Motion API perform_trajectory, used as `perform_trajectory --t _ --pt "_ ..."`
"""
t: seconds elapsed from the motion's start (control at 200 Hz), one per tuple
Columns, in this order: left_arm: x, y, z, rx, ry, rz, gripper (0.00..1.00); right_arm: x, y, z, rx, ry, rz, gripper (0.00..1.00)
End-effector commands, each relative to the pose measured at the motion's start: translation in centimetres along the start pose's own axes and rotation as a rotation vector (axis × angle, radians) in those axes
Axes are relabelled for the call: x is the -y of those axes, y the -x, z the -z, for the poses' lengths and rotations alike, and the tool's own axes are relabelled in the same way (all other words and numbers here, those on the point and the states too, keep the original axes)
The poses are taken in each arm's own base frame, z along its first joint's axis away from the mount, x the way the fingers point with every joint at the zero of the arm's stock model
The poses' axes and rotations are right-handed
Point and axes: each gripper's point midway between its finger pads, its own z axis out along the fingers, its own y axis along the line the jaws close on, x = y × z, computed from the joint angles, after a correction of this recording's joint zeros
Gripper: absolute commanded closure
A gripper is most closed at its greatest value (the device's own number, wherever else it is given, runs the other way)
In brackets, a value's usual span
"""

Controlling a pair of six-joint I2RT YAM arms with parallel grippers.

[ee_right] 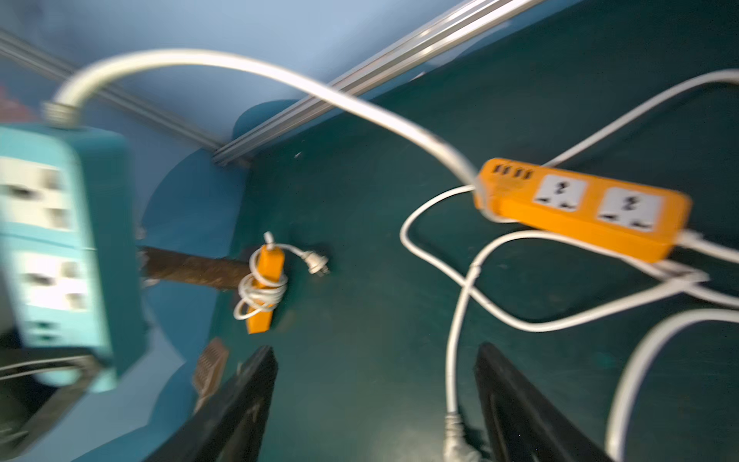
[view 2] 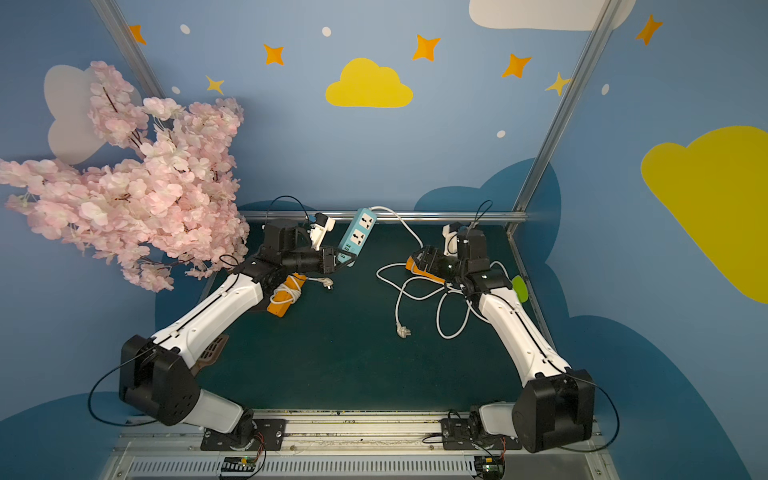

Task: Wrap the cord around the power strip
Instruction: Wrap the power cord around the power strip.

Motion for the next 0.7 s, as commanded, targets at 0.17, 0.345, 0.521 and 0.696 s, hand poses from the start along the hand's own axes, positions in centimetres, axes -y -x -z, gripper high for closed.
perform_trajectory --t 0.17,0.345,0.521,0.696 --pt "4.1 2.9 2.2 0.077 -0.061 -0.076 0.98 2.5 -0.2 -3.8 0.149 -0.014 0.215 0.22" --pt "5.4 3.3 2.6 0.082 -0.08 -0.085 0.97 0.5 2.4 -7.9 0.226 0.017 0.298 0.22" --pt "6.2 3.4 3.1 0.088 -0.083 -0.081 0.97 -0.2 4.2 -11.5 0.344 0.002 0.344 0.24" --pt "6.4 3.4 3.2 0.09 -0.107 -0.022 0.97 -0.6 6.8 -13.7 0.461 -0.038 0.404 0.4"
